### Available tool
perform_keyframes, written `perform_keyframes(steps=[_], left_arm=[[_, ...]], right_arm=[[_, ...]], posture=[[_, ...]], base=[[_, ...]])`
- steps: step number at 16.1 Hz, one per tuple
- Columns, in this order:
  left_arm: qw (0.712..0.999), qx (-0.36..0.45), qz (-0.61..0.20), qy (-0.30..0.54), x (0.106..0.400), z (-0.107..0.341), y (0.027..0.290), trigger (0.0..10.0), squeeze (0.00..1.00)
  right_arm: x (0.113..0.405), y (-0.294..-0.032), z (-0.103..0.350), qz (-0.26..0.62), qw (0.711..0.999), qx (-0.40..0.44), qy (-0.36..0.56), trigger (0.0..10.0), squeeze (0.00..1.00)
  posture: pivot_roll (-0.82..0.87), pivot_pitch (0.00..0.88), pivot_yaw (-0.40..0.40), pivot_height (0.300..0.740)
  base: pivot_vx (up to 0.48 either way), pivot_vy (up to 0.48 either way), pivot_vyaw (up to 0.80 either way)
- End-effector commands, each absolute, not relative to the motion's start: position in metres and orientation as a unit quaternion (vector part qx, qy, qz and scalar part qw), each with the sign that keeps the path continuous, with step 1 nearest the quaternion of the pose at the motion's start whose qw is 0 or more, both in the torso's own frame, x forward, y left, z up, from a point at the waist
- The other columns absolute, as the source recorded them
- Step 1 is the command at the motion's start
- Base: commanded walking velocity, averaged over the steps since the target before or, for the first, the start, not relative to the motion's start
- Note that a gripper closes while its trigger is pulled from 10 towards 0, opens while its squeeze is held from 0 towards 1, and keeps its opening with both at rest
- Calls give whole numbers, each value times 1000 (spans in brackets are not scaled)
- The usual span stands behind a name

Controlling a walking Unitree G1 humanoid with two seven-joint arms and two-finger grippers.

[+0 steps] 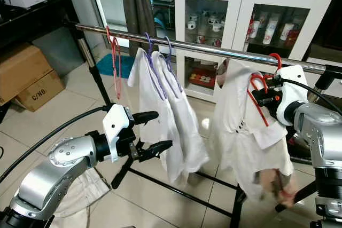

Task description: Hang hanger

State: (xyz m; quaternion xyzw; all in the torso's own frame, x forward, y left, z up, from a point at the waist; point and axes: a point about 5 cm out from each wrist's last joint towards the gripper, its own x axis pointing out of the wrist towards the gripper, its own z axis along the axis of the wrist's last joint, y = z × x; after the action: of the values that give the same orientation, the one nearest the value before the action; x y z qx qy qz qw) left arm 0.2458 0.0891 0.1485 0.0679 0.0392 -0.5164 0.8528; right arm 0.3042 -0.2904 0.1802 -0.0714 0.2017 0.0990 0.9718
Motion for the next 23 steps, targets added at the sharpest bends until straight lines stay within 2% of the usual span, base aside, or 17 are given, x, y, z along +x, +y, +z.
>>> perform_keyframes(steps=[1,10,11,13,16,20,23], left_arm=[[851,77,-518,42,246,147,91,10000,0],[852,79,-516,41,247,148,91,10000,0],[855,85,-511,41,247,147,90,10000,0],[879,89,-468,32,256,148,90,10000,0],[920,62,-387,-8,267,157,93,10000,0],[926,53,-373,0,263,151,94,10000,0],[929,50,-367,5,261,148,95,10000,0]], right_arm=[[306,-288,182,105,970,-80,205,0,0],[308,-285,185,109,974,-67,188,0,0],[307,-285,186,108,975,-67,182,0,0],[303,-283,193,103,980,-69,155,0,0],[279,-275,204,86,987,-54,122,0,0],[242,-256,196,61,991,-37,113,0,0],[228,-237,189,73,990,-19,115,0,0]], posture=[[44,0,87,740],[45,0,92,740],[44,0,92,740],[43,0,91,740],[31,0,90,740],[14,0,94,740],[14,8,86,740]], base=[[0,0,0],[0,0,0],[0,0,0],[0,0,0],[0,0,0],[-137,0,0],[-183,0,0]])
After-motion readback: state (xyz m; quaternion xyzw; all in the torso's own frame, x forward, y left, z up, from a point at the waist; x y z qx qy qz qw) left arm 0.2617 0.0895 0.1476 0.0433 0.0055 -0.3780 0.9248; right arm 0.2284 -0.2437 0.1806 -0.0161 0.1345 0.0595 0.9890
